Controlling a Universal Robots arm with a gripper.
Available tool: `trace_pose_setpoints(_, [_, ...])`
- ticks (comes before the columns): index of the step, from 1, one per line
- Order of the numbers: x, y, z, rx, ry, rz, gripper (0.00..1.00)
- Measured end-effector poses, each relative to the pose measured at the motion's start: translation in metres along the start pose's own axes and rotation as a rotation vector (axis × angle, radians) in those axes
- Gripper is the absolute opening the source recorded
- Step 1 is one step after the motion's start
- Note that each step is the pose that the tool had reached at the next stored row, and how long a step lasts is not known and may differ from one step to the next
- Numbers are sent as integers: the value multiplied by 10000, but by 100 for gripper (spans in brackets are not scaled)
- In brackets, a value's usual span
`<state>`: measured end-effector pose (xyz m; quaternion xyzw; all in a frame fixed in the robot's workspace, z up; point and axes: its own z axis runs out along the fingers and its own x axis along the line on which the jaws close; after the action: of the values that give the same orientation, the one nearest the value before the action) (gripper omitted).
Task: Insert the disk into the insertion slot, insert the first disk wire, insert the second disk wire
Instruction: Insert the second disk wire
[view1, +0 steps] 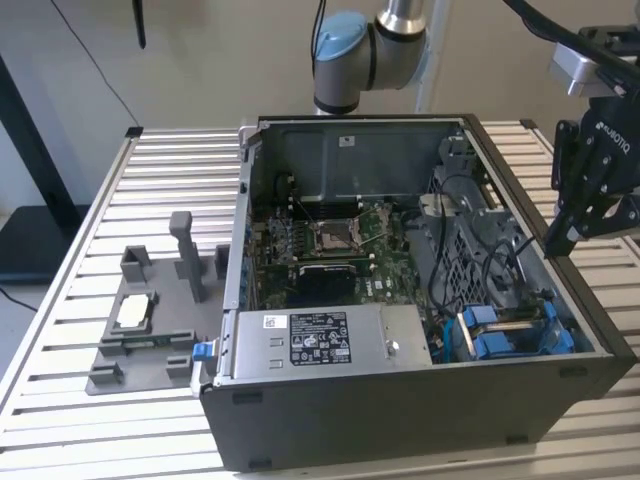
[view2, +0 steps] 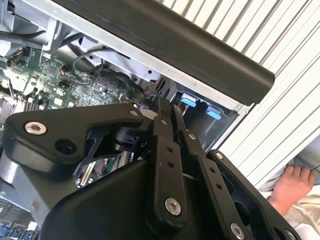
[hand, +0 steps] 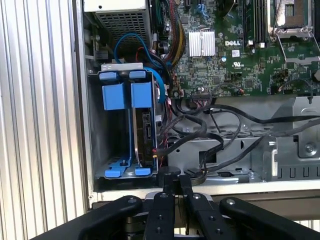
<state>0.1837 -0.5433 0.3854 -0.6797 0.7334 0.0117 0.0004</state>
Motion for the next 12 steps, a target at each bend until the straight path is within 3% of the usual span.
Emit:
trace_pose_setpoints(7, [0, -2, 2, 0, 1, -1, 16])
trace_pose_setpoints(12, [-11, 16, -51, 0, -3, -1, 16])
